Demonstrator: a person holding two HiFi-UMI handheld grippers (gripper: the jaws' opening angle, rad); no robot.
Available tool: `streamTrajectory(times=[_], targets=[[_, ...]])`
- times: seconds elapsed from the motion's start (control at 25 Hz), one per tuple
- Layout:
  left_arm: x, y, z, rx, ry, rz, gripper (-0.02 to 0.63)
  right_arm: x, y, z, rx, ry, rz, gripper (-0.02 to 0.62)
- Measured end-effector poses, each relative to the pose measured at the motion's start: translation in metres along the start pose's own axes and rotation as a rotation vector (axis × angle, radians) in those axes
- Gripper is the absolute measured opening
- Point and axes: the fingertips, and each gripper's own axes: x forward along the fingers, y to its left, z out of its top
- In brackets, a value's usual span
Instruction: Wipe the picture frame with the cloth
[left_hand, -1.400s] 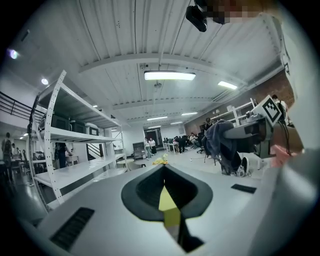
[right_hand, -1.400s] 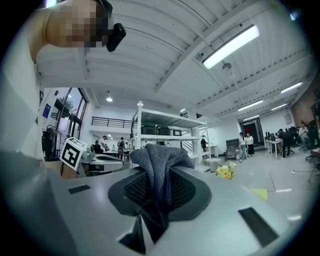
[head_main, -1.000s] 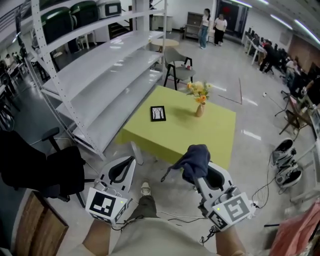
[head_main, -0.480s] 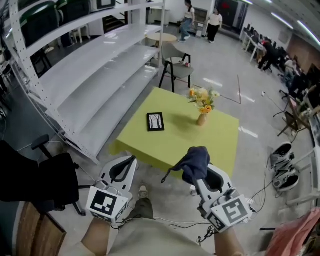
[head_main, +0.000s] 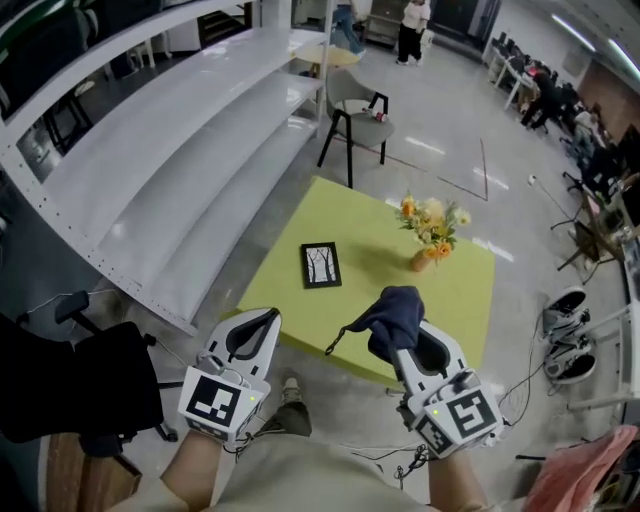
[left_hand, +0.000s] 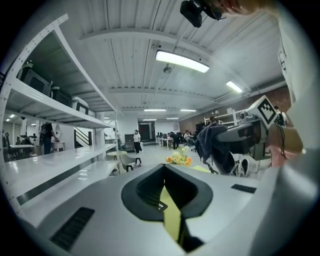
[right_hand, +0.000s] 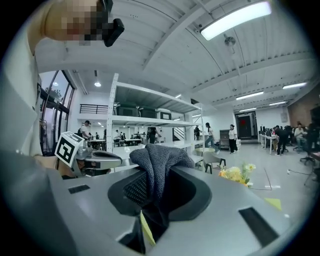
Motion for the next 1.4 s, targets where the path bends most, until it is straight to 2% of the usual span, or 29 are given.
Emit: streamTrajectory(times=[0.28,0.52,0.96,1.4], targets=[[0.066,0.069,-0.004,-0.027,0.017,-0.067,0.008,0.091,-0.034,0.013,0.013,0.034,-0.048,0.083],[0.095,0.116,-0.007,-0.033,0.028,-0.09,0.008,0.147,-0.045,0.028,0.0,0.032,-0.07,0.083],[0.116,0.136,-0.014,-0.04,0.032,-0.061,0.008,0.178,-0.069,0.018,-0.002,0.067,-0.067,0.083],[0.164,0.135,-0.024,-0.091,0.065,0.001,0.008,0.227,-0.12,-0.005,0.006,0.115,0.025,0.083]])
